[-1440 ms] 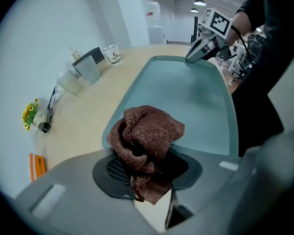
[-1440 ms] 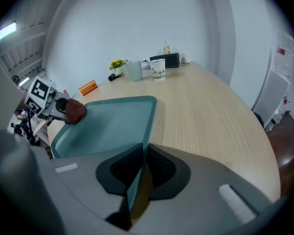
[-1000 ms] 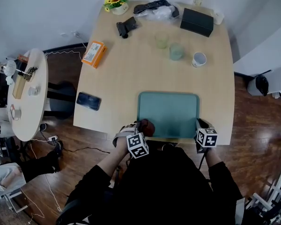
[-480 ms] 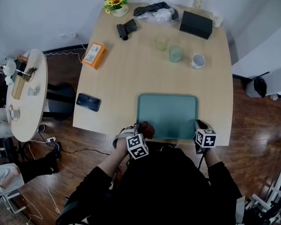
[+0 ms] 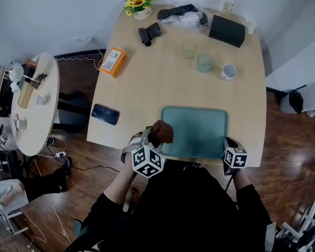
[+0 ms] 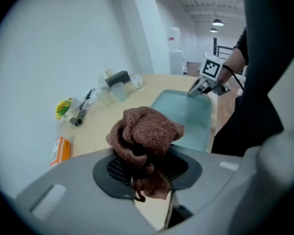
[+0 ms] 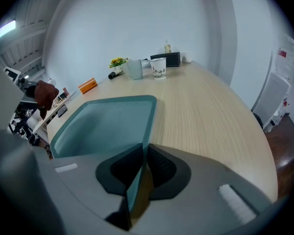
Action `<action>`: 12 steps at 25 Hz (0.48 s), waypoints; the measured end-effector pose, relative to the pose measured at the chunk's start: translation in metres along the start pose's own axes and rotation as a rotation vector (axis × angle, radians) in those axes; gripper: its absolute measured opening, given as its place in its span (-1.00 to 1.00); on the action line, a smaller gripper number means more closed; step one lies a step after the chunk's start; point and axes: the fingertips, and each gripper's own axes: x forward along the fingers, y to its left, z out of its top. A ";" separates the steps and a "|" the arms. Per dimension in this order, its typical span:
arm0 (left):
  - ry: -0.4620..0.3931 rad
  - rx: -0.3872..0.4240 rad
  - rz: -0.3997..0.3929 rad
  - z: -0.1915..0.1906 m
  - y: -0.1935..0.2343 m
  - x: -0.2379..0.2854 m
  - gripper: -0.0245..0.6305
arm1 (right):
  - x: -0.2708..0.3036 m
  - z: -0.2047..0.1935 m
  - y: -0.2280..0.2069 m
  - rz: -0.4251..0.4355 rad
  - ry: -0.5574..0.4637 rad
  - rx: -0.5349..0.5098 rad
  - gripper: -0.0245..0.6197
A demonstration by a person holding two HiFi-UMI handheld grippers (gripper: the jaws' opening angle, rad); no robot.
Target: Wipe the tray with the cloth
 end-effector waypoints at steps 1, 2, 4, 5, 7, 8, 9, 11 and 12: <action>-0.013 -0.019 0.035 0.000 0.011 -0.011 -0.57 | 0.000 0.000 0.000 0.001 0.004 0.002 -0.81; -0.020 -0.038 0.067 -0.002 0.022 -0.021 -0.57 | 0.000 0.000 0.000 0.001 0.009 0.003 -0.81; -0.025 -0.077 0.125 -0.012 0.039 -0.040 -0.57 | -0.001 0.000 0.000 -0.002 0.015 0.006 -0.80; -0.024 -0.099 0.152 -0.019 0.047 -0.048 -0.57 | 0.000 0.000 0.000 -0.004 0.016 0.007 -0.80; -0.025 -0.161 0.204 -0.034 0.061 -0.061 -0.57 | 0.001 0.001 0.000 -0.008 0.014 0.007 -0.80; -0.027 -0.204 0.227 -0.042 0.068 -0.066 -0.57 | 0.001 0.001 0.000 -0.012 0.013 0.002 -0.80; -0.030 -0.253 0.246 -0.050 0.074 -0.070 -0.57 | 0.001 0.001 0.000 -0.018 0.013 -0.007 -0.80; -0.036 -0.348 0.266 -0.063 0.082 -0.075 -0.57 | 0.000 0.001 0.001 -0.045 0.012 -0.038 -0.80; -0.038 -0.378 0.269 -0.067 0.084 -0.075 -0.57 | 0.000 0.001 0.001 -0.064 0.010 -0.049 -0.80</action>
